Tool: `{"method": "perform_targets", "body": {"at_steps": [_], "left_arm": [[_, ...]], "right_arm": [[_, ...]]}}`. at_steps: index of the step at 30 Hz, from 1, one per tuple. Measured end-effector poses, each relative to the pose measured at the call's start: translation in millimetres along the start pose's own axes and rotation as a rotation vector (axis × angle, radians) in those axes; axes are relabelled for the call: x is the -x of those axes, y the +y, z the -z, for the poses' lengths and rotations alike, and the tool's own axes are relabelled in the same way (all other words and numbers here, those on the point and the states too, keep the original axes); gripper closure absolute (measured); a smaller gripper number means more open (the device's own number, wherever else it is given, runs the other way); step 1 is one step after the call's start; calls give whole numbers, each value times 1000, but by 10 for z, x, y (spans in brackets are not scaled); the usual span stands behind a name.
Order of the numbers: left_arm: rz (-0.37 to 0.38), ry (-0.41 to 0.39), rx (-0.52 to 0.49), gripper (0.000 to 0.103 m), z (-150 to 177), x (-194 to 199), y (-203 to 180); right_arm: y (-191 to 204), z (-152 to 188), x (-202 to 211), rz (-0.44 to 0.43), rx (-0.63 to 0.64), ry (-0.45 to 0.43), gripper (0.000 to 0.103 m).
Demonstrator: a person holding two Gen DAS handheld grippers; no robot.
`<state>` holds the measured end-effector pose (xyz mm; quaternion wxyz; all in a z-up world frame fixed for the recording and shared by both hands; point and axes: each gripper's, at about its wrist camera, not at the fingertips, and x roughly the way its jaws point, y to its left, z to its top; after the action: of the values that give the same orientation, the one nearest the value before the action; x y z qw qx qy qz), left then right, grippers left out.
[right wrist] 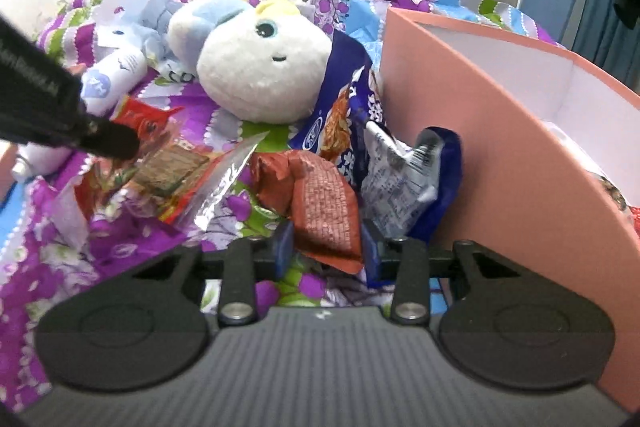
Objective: Organize snacks
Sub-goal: 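Lift the red packet with left tool while right lifts the brown wrapper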
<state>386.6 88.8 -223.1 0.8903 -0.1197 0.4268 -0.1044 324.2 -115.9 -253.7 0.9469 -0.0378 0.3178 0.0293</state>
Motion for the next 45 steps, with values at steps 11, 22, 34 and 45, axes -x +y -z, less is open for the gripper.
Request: {"method": "perform_targets", "body": {"at_steps": [11, 22, 34, 45], "left_arm": [[-14, -4, -27, 102, 588, 641, -269], [-50, 11, -20, 102, 1356, 1232, -402], [-46, 61, 22, 92, 1689, 1201, -364], [-15, 90, 81, 12, 1754, 1200, -242]], "right_arm": [[-131, 409, 698, -39, 9, 28, 64], [-241, 757, 1293, -116, 27, 52, 64], [-305, 948, 1283, -224, 23, 136, 62], [-610, 936, 1274, -382, -44, 122, 38]]}}
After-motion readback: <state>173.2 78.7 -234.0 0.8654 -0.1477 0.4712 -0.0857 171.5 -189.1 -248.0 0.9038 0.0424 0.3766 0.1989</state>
